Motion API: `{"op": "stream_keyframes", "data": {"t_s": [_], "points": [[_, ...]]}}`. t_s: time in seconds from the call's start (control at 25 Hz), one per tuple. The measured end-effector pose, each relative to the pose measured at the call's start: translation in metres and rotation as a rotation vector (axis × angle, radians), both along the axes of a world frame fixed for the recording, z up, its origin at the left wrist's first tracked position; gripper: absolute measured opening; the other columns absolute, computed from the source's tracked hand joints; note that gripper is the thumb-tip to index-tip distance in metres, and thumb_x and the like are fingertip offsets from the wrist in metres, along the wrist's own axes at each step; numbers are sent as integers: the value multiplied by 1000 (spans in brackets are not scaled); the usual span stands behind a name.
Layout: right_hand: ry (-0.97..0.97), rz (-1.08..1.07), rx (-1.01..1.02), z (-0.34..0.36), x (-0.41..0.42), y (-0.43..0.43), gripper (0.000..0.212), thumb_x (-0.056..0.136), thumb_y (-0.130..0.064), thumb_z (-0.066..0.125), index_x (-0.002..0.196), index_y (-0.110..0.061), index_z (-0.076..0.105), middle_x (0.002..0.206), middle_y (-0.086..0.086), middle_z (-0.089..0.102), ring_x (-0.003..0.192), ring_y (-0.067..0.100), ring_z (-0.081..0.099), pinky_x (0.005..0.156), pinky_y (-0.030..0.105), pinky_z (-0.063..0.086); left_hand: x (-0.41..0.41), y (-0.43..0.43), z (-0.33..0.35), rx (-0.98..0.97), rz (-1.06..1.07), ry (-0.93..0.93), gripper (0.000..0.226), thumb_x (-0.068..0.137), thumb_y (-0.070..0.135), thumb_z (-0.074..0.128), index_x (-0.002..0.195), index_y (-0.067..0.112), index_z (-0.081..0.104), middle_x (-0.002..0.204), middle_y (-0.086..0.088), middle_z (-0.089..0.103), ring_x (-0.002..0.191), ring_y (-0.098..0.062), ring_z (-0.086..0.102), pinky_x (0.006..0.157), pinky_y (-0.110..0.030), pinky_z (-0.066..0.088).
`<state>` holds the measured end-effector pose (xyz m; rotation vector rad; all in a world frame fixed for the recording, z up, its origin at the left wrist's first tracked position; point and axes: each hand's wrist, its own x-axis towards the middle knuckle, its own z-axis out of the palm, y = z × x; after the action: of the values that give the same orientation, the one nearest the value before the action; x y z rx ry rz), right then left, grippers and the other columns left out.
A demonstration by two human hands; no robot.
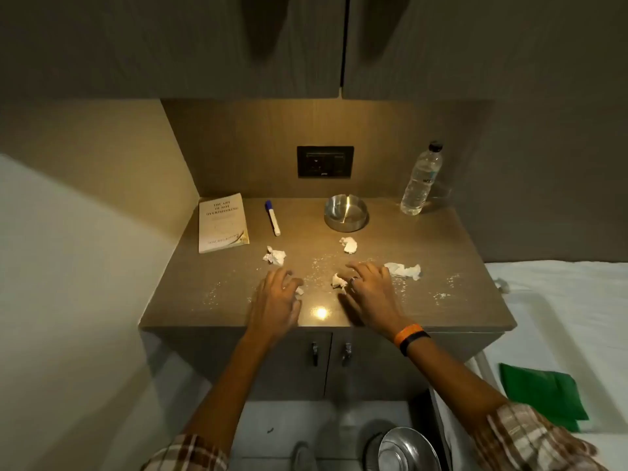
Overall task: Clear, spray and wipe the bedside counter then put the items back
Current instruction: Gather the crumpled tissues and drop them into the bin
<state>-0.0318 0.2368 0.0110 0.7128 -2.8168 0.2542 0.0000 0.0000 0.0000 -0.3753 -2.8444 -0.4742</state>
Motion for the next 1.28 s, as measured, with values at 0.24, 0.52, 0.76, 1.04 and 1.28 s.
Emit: {"op": "stream_keyframes", "data": {"t_s": [0.24, 0.52, 0.76, 1.04, 1.28], "points": [[-119, -98, -24, -21, -29, -22, 21, 86, -15, 76, 107, -14, 74, 109, 7, 69, 101, 26, 59, 82, 35, 47, -25, -20, -22, 53, -13, -69, 11, 86, 11, 75, 97, 7, 72, 105, -13, 68, 96, -28, 64, 75, -30, 51], [-120, -277, -101, -5, -108, -29, 22, 98, -14, 57, 111, -5, 72, 113, 13, 66, 106, 30, 58, 89, 38, 52, -92, -31, 3, 194, 167, 18, 33, 92, 2, 60, 124, 6, 65, 126, -14, 63, 117, -28, 58, 98, -38, 53], [-187, -257, -26, -6, -120, -28, 22, 94, -7, 57, 111, -6, 71, 111, 14, 65, 108, 29, 59, 89, 35, 50, -102, -28, -13, 160, 273, -144, 36, 89, -3, 66, 126, -1, 63, 127, -20, 63, 119, -32, 57, 100, -39, 50], [-156, -508, -318, 8, -71, 45, 23, 94, -4, 55, 97, -5, 78, 100, 15, 69, 99, 31, 60, 85, 41, 48, -96, 23, -3, 219, 78, -101, 27, 85, -10, 65, 109, -1, 69, 112, -22, 66, 107, -36, 59, 91, -44, 52], [-234, -609, -126, 3, -46, 69, 26, 95, -9, 55, 112, -12, 75, 117, 10, 69, 112, 29, 58, 91, 40, 51, -98, 90, -10, 178, 6, -164, 31, 85, 4, 73, 115, 3, 69, 122, -14, 68, 112, -26, 63, 97, -36, 54]]}}
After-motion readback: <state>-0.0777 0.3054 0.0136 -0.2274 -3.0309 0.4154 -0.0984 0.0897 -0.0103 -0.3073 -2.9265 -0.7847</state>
